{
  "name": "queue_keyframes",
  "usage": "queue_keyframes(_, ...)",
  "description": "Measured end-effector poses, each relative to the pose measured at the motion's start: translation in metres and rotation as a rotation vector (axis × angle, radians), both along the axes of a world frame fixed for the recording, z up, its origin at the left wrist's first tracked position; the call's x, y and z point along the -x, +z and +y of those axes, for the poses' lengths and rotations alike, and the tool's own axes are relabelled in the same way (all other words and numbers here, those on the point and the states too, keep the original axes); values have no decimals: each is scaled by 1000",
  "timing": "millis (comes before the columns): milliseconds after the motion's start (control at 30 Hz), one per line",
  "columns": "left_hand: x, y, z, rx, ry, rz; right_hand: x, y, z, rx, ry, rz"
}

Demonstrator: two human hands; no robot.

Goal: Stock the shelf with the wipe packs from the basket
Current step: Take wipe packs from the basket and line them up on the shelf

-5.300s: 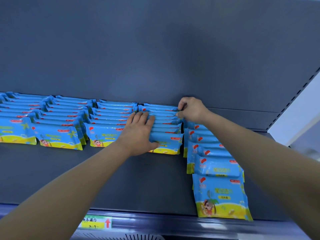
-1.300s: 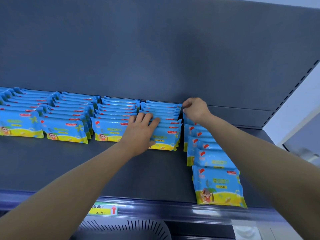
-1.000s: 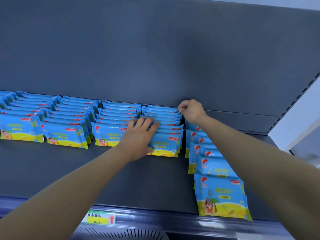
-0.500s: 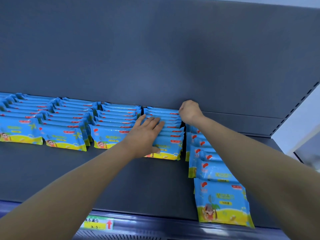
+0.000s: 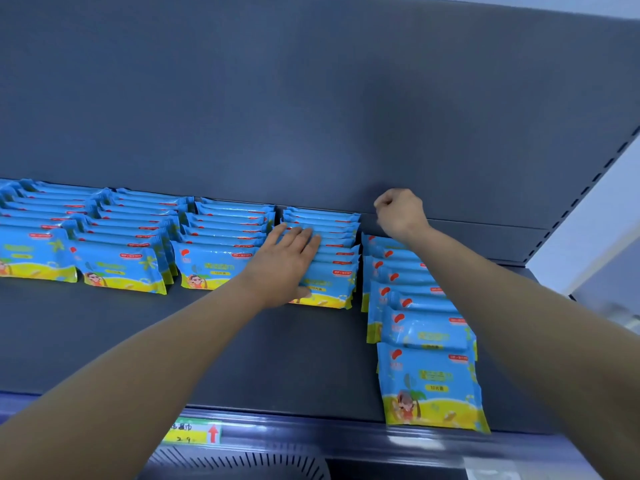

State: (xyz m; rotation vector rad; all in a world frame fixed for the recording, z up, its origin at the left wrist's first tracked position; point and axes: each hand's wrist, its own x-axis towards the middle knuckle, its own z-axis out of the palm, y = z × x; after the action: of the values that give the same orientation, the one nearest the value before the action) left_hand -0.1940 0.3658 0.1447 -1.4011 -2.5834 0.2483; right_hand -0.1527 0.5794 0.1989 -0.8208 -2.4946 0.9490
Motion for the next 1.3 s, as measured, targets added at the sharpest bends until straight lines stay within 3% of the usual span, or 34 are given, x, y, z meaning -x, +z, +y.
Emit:
queue_keyframes(133,-4,1,3,80,16,67,-25,2,10,-15,24,-44)
queue_keyframes(433,-17,12,-4,116,55,14,-74,7,16,-70,132,-128)
queue_keyframes(700,-59,26,13,-229,-155,-111,-101,6,26,-93,135,-268)
queue_keyframes(833,-94,25,34,-267,-234,-391,-117,-3,37,-50,157,-363)
queue_keyframes(900,-113,17,43,-191,-279,-475,-125,-10,43,38,169,-400)
queue_keyframes(1033,-130,-4,56,-3,-278,-305,-133,-26,56,228,154,-379)
queue_keyframes(1300,-122,-5,76,-154,-222,-299,-116,-48,79,609,86,-196)
